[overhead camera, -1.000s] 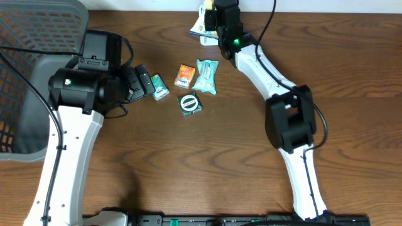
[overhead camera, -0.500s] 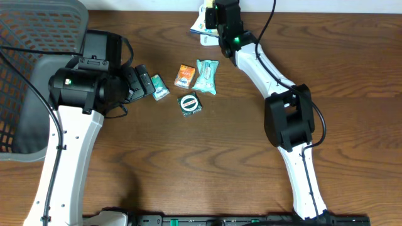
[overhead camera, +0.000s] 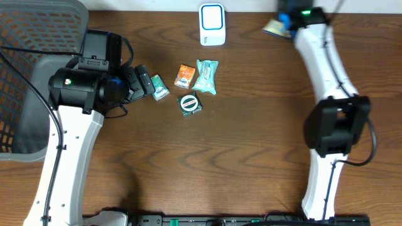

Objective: Scan the item barcode
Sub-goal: 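Carry the snack bag right and drop it at the table's right edge, then reach the right gripper to the green wipes pack and grasp it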

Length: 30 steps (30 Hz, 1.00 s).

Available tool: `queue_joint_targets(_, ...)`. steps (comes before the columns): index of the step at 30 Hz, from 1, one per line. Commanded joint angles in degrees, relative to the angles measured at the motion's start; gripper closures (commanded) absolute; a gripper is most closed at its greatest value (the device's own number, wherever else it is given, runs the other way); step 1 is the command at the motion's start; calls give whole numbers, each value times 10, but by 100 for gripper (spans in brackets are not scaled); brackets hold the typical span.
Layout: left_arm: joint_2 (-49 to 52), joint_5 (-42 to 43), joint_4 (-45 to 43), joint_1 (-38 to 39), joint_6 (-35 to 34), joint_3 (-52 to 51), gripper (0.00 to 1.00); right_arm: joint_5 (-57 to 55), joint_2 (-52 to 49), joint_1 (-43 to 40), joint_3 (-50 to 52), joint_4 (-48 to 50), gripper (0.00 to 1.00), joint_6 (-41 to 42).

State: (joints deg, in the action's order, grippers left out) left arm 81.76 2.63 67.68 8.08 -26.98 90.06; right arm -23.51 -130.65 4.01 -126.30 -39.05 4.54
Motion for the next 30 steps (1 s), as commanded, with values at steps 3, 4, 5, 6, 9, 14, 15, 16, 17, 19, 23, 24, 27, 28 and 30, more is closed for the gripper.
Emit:
queue_joint_targets(3,-3,-6,2,-1,3,5,2,-14,-4,-94,-3,-75,17,-22)
queue_joint_targets(4,-3,-5,2,-1,3,5,2,1,-4,-106,-3,-89,8,-22)
queue_joint_targets(5,-3,-6,2,-1,3,5,2,18,-4,-113,-3,-99,3,-22)
queue_joint_targets(6,-3,-6,2,-1,3,5,2,58,-4,-125,-3,-116,1,-22)
queue_joint_targets(9,-3,-5,2,-1,3,5,2,184,-4,-135,-3,-144,1,-22)
queue_joint_targets(14,-3,-5,2,-1,3,5,2,445,-4,-119,-3,-176,8,-14)
queue_joint_targets(15,-3,-6,2,-1,3,5,2,484,-4,-115,-3,-183,10,-14)
queue_joint_targets(16,-3,-6,2,-1,3,5,2,530,-4,-107,-3,-194,10,-14)
queue_joint_targets(17,-3,-6,2,-1,3,5,2,566,-4,-97,-3,-209,10,-14)
queue_joint_targets(19,-3,-5,2,-1,3,5,2,586,-4,-81,-3,-232,11,-14)
queue_joint_targets(23,-3,-6,2,-1,3,5,2,579,-5,-18,-3,-268,28,-14)
queue_joint_targets(24,-3,-6,2,-1,3,5,2,575,-5,-1,-2,-268,29,-14)
queue_joint_targets(27,-3,-5,2,-1,3,5,2,526,-5,56,1,-255,33,0)
queue_joint_targets(28,-3,-5,2,-1,3,5,2,489,-6,76,1,-250,33,25)
queue_joint_targets(30,-3,-6,2,-1,3,5,2,418,-7,109,2,-241,32,73)
